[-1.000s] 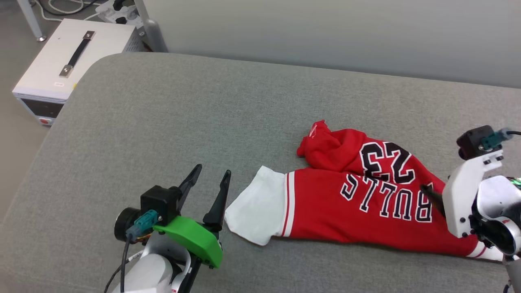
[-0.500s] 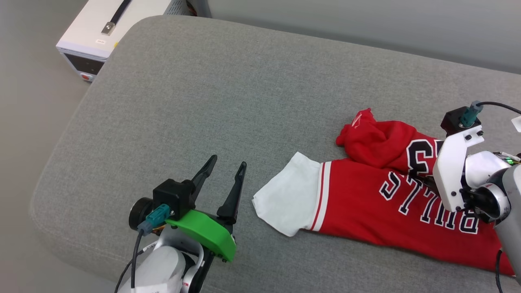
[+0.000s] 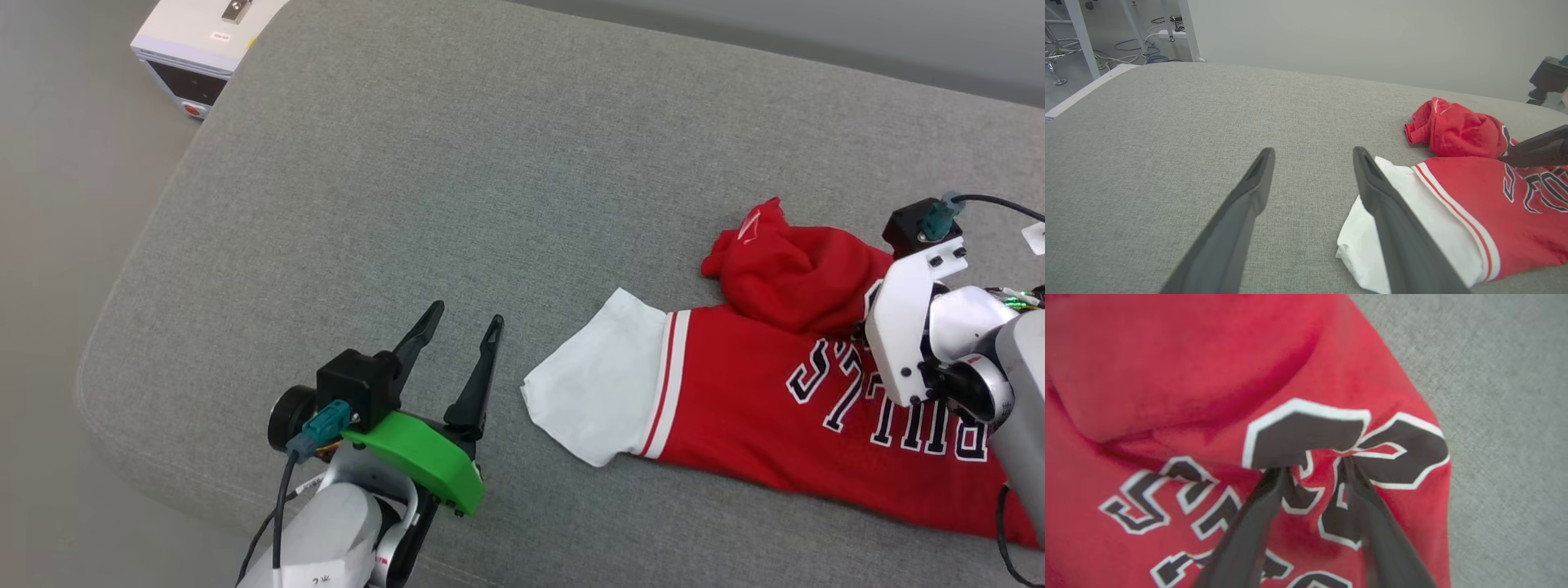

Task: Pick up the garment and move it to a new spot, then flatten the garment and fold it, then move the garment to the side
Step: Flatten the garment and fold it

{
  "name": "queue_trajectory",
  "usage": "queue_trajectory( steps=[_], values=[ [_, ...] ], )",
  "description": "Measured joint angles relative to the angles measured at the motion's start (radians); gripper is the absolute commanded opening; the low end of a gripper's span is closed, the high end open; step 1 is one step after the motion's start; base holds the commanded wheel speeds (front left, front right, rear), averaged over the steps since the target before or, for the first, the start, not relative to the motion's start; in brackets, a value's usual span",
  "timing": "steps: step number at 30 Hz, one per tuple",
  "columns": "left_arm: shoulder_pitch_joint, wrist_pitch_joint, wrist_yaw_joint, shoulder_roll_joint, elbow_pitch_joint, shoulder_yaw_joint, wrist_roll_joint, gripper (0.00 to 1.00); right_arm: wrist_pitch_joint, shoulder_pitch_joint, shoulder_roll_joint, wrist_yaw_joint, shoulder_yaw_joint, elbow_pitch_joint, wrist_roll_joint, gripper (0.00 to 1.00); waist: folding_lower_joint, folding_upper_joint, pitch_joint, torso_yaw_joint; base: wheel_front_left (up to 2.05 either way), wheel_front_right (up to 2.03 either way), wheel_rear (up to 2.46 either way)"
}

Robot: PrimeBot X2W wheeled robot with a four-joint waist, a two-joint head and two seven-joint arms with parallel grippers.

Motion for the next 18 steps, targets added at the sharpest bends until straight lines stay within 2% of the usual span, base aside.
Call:
queue_trajectory(
  steps=[8,11,18],
  values=[
    [-0.005,-0.008,-0.001,-0.008,0.006,-0.006,0.000,1.00,-0.065,-0.094,-0.040,0.000,0.024,0.014,0.027,0.00,0.0000,0.0000,-0.003,0.009,0.00,0.00,0.00],
    [-0.013,-0.011,-0.001,-0.011,0.005,-0.008,0.000,1.00,-0.081,-0.166,-0.082,0.000,0.054,0.015,0.014,0.00,0.0000,0.0000,0.009,0.017,0.00,0.00,0.00],
    [-0.035,-0.020,-0.010,-0.020,0.006,-0.011,0.000,1.00,-0.132,-0.308,-0.122,0.000,0.163,0.075,-0.030,0.00,0.0000,0.0000,0.051,0.038,0.00,0.00,0.00]
  ],
)
